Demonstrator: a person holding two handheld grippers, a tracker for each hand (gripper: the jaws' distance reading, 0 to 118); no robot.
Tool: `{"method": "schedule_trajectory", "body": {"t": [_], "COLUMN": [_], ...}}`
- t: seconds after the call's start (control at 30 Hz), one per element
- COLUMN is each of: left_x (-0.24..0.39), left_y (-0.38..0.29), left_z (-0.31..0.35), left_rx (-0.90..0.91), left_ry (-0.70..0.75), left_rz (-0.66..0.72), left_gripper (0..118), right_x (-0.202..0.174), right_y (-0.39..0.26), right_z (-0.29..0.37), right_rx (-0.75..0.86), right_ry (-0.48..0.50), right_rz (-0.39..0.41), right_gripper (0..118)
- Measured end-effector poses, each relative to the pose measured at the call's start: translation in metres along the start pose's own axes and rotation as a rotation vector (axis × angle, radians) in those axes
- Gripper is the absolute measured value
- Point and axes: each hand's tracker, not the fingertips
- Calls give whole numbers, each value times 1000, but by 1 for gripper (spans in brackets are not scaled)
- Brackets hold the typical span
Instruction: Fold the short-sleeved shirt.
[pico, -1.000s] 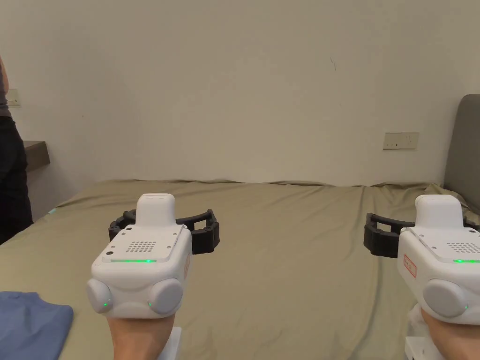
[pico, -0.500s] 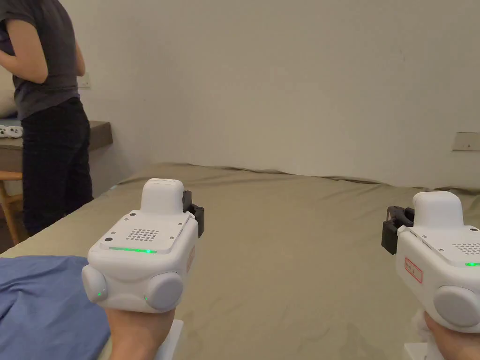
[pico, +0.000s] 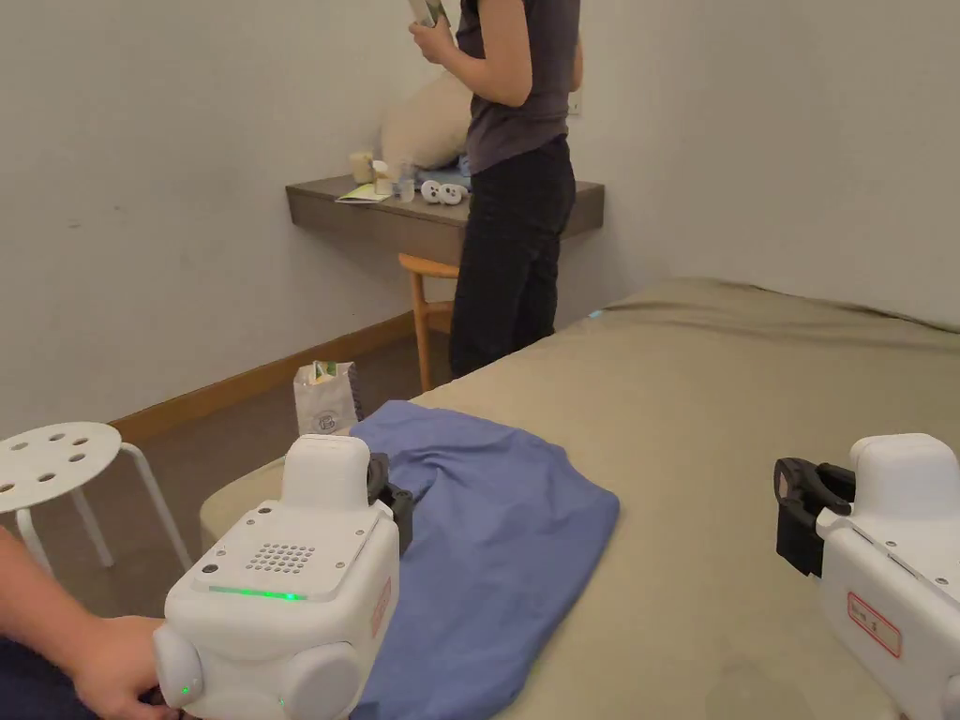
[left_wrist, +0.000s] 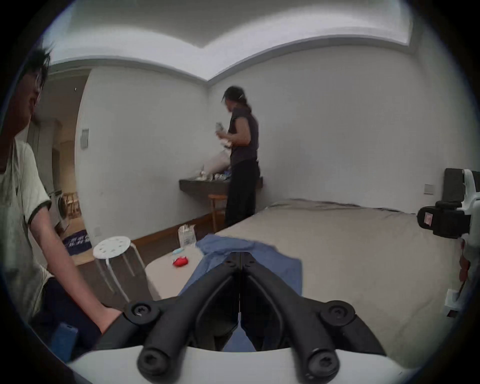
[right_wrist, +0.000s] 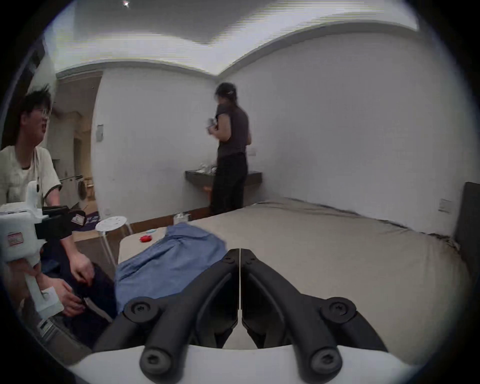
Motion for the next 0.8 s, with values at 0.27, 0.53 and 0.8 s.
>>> {"method": "schedule_trajectory", "body": {"t": [0.27, 0.53, 0.8], "left_x": [21, 85, 116], "left_y": [13, 22, -43], "left_z": [-150, -333, -408], "left_rx": [-272, -687, -949], "left_ry": [-235, -361, -284], "left_rz": [-46, -79, -111], "left_gripper": [0, 118, 118], "right_x": [47, 122, 134], "right_y": [-22, -38, -54], "right_z": [-24, -5, -2], "right_rx": [-91, -182, -245], "right_ry": [-41, -209, -220], "right_rz": [39, 1, 3], "right_gripper": [4, 4, 4]}}
